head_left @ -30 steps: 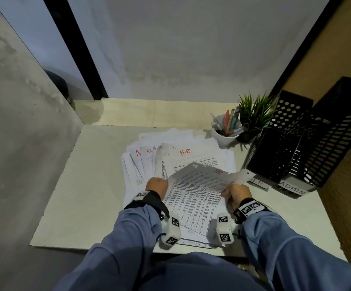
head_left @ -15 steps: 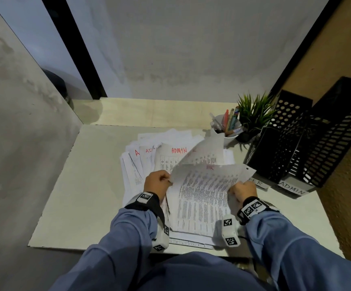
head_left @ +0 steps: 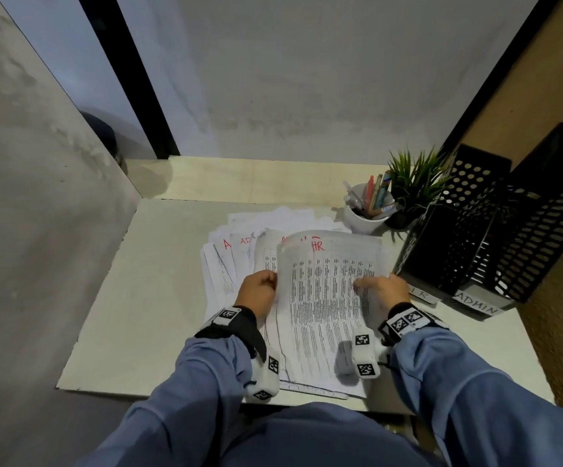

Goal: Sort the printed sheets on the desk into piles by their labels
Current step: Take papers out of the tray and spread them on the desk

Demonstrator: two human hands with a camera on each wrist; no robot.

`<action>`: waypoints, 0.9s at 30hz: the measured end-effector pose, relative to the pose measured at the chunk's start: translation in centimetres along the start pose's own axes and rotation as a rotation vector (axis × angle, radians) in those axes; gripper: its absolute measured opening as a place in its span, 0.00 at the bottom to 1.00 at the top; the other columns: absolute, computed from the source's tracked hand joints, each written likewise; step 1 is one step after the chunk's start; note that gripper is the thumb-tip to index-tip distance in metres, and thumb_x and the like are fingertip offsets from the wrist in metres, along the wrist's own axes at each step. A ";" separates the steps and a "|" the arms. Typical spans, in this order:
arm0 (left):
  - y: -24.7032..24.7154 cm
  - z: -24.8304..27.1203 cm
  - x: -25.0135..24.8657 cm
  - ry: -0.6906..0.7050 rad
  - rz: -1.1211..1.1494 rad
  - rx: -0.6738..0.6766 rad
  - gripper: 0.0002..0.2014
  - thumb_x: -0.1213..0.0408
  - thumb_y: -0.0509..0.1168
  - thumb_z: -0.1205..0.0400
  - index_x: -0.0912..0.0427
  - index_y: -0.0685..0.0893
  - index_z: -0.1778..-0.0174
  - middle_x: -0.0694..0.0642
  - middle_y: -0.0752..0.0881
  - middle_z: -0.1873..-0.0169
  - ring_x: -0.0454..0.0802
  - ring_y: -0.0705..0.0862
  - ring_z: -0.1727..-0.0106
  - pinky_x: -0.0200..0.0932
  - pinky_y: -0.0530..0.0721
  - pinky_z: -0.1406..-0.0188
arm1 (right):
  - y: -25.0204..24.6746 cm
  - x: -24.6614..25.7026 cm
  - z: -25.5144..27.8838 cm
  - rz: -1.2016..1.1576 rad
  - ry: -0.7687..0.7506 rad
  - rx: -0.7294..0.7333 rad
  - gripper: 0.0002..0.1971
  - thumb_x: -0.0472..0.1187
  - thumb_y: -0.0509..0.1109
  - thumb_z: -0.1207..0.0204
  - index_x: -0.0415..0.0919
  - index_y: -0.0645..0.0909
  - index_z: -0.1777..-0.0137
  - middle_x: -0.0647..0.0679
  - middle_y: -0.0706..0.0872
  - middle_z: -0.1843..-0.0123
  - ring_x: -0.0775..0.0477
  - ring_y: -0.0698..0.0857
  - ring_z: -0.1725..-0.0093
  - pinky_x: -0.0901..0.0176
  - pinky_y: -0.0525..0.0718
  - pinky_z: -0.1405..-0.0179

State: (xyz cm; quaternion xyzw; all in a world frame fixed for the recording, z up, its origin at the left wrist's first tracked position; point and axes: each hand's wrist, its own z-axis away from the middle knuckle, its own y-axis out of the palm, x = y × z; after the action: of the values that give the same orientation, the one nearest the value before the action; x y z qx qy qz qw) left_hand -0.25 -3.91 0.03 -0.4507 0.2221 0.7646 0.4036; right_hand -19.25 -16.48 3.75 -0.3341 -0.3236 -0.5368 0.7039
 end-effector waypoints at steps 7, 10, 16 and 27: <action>0.5 1.7 -3.4 0.129 0.082 0.023 0.10 0.75 0.67 0.26 0.63 0.80 0.50 0.56 0.86 0.53 0.52 0.85 0.54 0.42 0.83 0.53 | 0.9 3.4 1.6 -0.151 -0.273 0.049 0.12 0.23 0.73 0.31 0.37 0.81 0.51 0.47 0.87 0.57 0.48 0.88 0.57 0.64 0.86 0.58; 1.2 2.8 -6.4 0.402 0.008 -0.199 0.05 0.72 0.65 0.20 0.60 0.81 0.51 0.46 0.86 0.59 0.32 0.84 0.61 0.24 0.80 0.63 | 1.0 5.6 2.7 -0.155 -0.456 0.054 0.14 0.25 0.73 0.30 0.32 0.81 0.44 0.46 0.88 0.53 0.52 0.87 0.54 0.63 0.86 0.52; 1.6 3.1 -6.1 0.470 -0.141 -0.270 0.07 0.65 0.62 0.17 0.56 0.77 0.43 0.44 0.83 0.55 0.32 0.81 0.55 0.20 0.76 0.62 | 1.3 4.6 4.1 -0.144 -0.538 0.045 0.15 0.20 0.66 0.28 0.41 0.79 0.65 0.59 0.84 0.74 0.64 0.82 0.71 0.71 0.82 0.69; 4.1 3.5 -6.9 0.445 -0.320 -0.096 0.02 0.59 0.64 0.17 0.51 0.81 0.52 0.51 0.87 0.59 0.49 0.84 0.58 0.42 0.83 0.57 | -1.8 2.5 2.0 -0.226 -0.257 -0.042 0.09 0.24 0.67 0.26 0.34 0.81 0.48 0.45 0.85 0.59 0.51 0.83 0.62 0.72 0.84 0.71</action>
State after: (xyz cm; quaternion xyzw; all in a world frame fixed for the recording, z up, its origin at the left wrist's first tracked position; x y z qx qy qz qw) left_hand -3.60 -6.67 7.66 -0.6556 0.1946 0.5830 0.4387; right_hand -20.61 -16.56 7.09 -0.3759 -0.4353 -0.5721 0.5848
